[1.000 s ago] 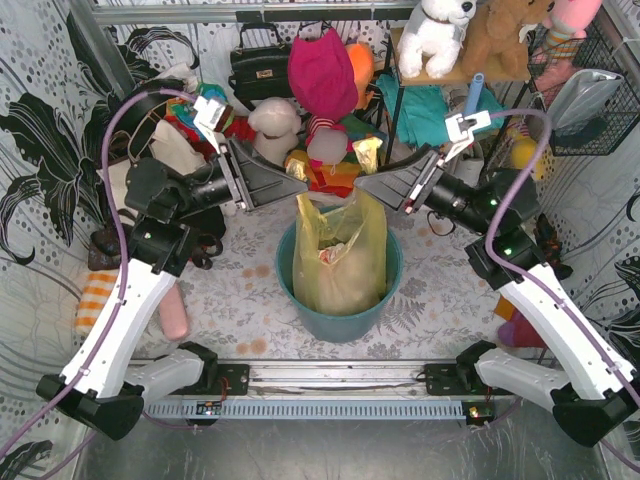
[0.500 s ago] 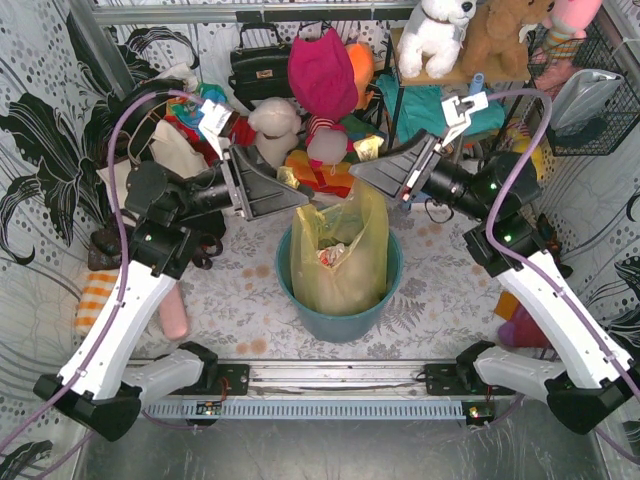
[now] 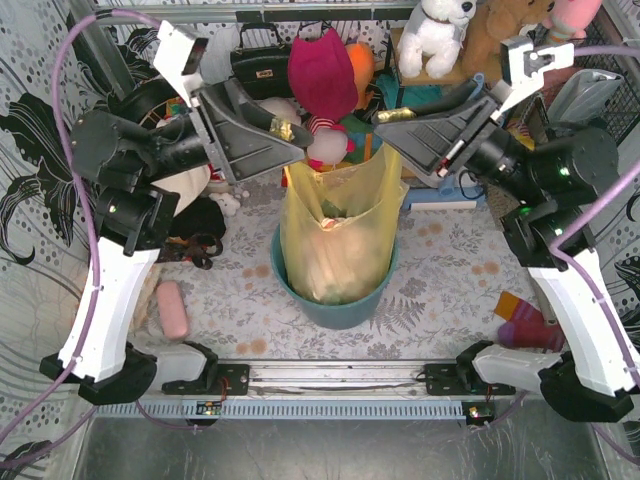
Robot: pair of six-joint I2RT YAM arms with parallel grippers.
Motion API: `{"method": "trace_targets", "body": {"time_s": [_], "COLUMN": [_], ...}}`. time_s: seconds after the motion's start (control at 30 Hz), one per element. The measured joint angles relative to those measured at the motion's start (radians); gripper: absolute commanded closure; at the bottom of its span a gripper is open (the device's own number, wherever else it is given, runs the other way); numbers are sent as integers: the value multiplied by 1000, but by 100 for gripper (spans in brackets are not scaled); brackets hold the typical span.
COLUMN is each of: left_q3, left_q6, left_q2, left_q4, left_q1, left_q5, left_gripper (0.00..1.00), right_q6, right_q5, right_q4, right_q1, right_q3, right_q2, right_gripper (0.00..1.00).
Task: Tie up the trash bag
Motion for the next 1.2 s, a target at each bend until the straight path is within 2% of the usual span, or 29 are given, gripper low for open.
{"method": "trace_targets", "body": {"time_s": [0.13,0.3,0.47,0.63,0.9,1.03,1.2], "left_q3": [-61,-282,-413,-352,-103,-112,-217], "left_q6": [-1,-20,-48,-71,-114,-145,-155], "left_q2": [-49,-101,-83,-45,25,11,-29], "left_q4": [19,64,66,70,95,153,189], "left_q1": [41,58,68,71,72,73,73], "left_q5": [-3,-4,-8,0,36,40,37], "left_gripper": [27,23,24,24,25,25,24], "right_q6": [-9,-6,-3,-3,56,76,64], "right_q5": [20,61,104,109,10,4,43], "right_q4": [2,15,-6,-17,99,167,170], "right_q1": [0,0,0,-1,-1,-1,-1], "right_q3": [-84,-345,-501,-457,-157,-133,-244], "right_q2": [-80,-195,-189,-116,53,44,-56], "right_gripper": [59,59,59,58,56,56,54]}}
